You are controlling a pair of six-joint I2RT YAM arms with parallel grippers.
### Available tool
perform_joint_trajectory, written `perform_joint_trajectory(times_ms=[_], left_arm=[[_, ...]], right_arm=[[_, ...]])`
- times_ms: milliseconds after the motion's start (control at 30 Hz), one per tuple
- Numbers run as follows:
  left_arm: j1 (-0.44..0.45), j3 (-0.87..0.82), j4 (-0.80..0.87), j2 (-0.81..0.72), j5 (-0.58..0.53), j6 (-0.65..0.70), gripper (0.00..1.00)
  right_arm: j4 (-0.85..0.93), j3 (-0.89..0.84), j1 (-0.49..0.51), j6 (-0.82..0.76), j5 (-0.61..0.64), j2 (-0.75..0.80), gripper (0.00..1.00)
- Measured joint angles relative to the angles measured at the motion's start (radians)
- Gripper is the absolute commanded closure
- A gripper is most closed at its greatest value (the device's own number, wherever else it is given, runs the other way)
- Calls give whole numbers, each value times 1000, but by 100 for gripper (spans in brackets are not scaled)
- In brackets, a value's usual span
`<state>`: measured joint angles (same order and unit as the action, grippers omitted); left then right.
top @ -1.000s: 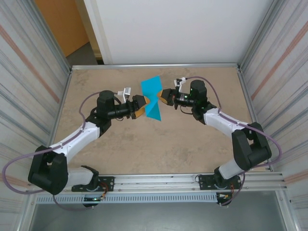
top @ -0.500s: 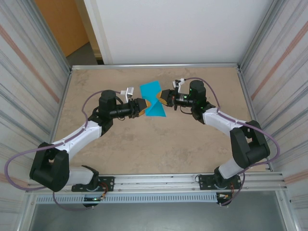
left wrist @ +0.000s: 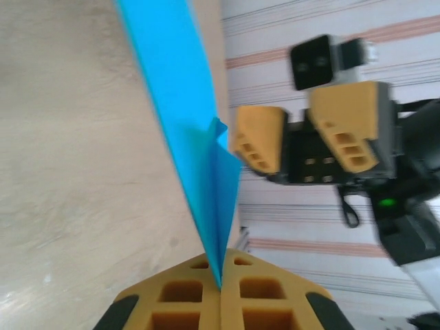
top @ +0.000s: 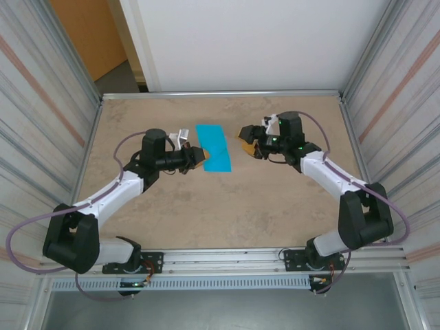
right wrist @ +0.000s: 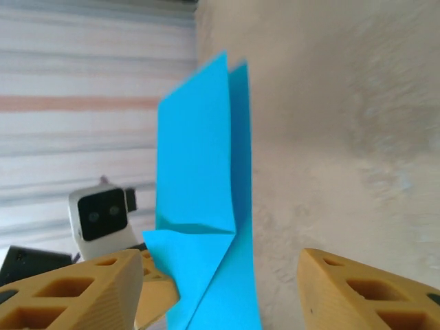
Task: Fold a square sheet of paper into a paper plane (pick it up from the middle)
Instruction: Turn over the paper at the center of the table.
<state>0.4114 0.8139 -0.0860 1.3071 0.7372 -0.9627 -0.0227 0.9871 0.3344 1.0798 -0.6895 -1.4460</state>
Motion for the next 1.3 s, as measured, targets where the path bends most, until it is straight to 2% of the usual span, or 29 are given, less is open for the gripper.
perform_joint_trajectory(times_ms=[200,300,433,633,733,1000,1133,1300], left_arm=[[5,237,497,17,-242,267,100],[36,358,699,53,-430,371,100],[130,515,943,161,-703,464,100],[266,687,1178,362,-1049,507,100],[333,765,1239,459,-1151,510,100],[449,872,1253,668,-1236,413,98],[481,884,1194,734,-1179,366,87],[486,830,1020,743,-984,331,60]], right_arm=[[251,59,-47,-143,182,66,35],[338,68,-47,-199,272,94,35],[413,68,-47,-241,362,123,35],[443,31,-67,-258,449,186,35],[447,-10,-99,-254,483,221,35],[492,-103,-177,-243,549,315,35],[517,-121,-217,-242,563,349,35],[544,-124,-238,-245,562,369,36]])
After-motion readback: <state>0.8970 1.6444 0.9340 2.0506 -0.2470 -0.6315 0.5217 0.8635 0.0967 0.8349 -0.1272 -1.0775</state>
